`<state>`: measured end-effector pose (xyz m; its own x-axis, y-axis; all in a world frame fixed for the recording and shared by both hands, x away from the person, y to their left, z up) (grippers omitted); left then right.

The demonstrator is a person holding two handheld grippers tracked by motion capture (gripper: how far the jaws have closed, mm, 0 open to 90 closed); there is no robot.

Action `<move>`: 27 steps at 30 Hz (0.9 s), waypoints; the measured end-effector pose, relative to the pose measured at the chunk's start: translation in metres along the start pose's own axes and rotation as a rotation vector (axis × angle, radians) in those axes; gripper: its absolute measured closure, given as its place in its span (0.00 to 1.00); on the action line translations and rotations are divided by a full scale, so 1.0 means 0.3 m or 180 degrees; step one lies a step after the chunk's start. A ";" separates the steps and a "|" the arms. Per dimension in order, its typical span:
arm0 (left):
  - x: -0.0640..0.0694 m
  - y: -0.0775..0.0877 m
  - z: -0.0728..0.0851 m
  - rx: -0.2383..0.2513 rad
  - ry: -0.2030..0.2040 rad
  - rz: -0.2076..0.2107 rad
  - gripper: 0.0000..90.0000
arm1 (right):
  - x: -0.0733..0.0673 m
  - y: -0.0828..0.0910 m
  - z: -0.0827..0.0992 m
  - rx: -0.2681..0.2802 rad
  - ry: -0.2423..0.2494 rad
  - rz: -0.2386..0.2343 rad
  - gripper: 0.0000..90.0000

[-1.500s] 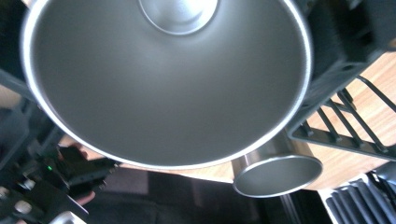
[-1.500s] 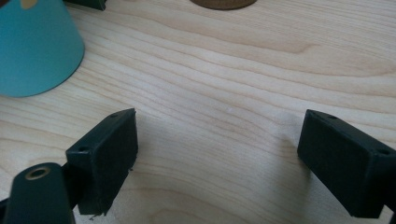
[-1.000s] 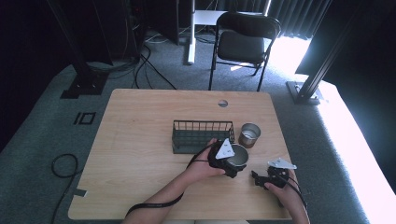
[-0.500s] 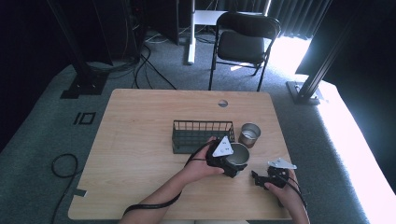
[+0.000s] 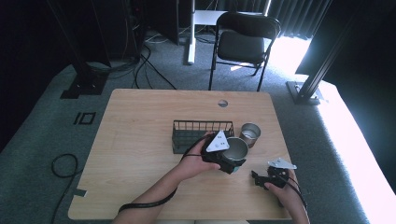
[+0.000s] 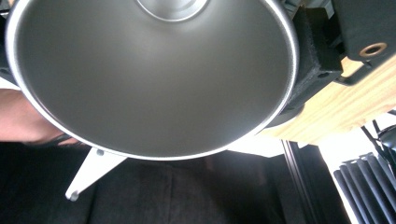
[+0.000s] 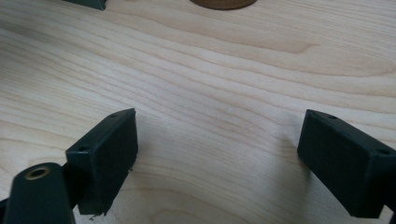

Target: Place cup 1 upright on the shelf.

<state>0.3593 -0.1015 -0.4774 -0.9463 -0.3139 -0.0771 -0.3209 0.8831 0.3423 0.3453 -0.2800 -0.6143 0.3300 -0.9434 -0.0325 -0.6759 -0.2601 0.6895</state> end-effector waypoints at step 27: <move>-0.201 0.213 -0.125 0.0173 0.0150 -0.0613 0.11 | 0.000 0.000 0.000 0.0000 0.0000 0.0001 0.13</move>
<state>0.3973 -0.0392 -0.4156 -0.8648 -0.4935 -0.0920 -0.4985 0.8223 0.2744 0.3453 -0.2799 -0.6143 0.3299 -0.9435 -0.0321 -0.6759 -0.2598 0.6897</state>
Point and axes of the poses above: each handheld gripper's, and its own axes: y roughly backward along the jaws, z roughly out of its underside, x roughly to its right, the point moved 8 cm from there along -y, roughly forward along the jaws, and after that the axes turned 2 degrees about -y, right-handed, at the moved point
